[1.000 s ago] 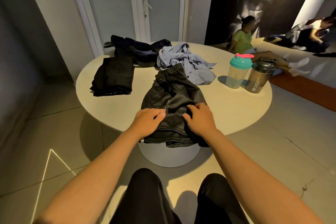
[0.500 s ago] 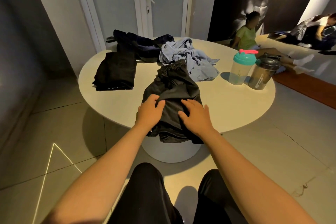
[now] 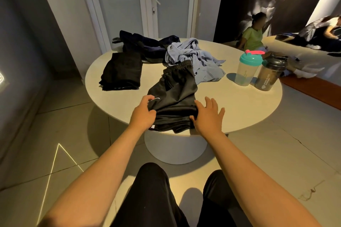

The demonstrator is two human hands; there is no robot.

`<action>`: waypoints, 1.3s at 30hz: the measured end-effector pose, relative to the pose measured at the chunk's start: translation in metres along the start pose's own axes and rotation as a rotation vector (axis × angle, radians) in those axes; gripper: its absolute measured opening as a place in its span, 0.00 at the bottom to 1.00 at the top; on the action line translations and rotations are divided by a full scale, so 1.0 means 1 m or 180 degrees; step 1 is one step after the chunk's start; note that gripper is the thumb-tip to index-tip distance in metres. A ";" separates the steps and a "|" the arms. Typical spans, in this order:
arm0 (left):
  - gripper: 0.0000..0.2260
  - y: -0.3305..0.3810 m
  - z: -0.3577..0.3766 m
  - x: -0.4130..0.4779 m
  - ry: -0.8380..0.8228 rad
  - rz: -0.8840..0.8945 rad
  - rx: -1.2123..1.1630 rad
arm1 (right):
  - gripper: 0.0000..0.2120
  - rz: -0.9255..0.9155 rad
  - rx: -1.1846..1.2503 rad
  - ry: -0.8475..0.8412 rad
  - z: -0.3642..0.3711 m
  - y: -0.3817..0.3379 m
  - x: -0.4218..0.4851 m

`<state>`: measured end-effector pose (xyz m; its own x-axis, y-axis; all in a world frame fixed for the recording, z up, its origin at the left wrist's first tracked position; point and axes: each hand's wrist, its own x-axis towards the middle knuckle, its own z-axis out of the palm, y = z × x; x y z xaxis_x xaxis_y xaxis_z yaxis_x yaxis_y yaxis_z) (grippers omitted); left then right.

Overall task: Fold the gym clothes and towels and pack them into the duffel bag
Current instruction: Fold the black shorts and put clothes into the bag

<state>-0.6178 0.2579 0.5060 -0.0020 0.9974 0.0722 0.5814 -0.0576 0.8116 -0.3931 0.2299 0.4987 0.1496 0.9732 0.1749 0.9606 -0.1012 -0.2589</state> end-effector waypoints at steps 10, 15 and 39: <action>0.17 0.006 0.021 -0.001 -0.0233 0.0474 0.0172 | 0.33 0.0118 0.0392 -0.0476 -0.006 0.015 -0.005; 0.16 0.007 0.028 -0.005 -0.0154 0.0180 -0.0036 | 0.29 -0.0286 0.0684 0.0160 -0.016 0.005 -0.008; 0.15 0.032 0.044 0.068 -0.0682 -0.0053 0.0570 | 0.15 0.0036 0.0216 -0.0565 -0.004 -0.019 0.047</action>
<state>-0.5640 0.3256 0.5114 0.1483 0.9857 -0.0799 0.7173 -0.0516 0.6949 -0.4032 0.2766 0.5158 0.1108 0.9938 0.0029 0.9402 -0.1038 -0.3243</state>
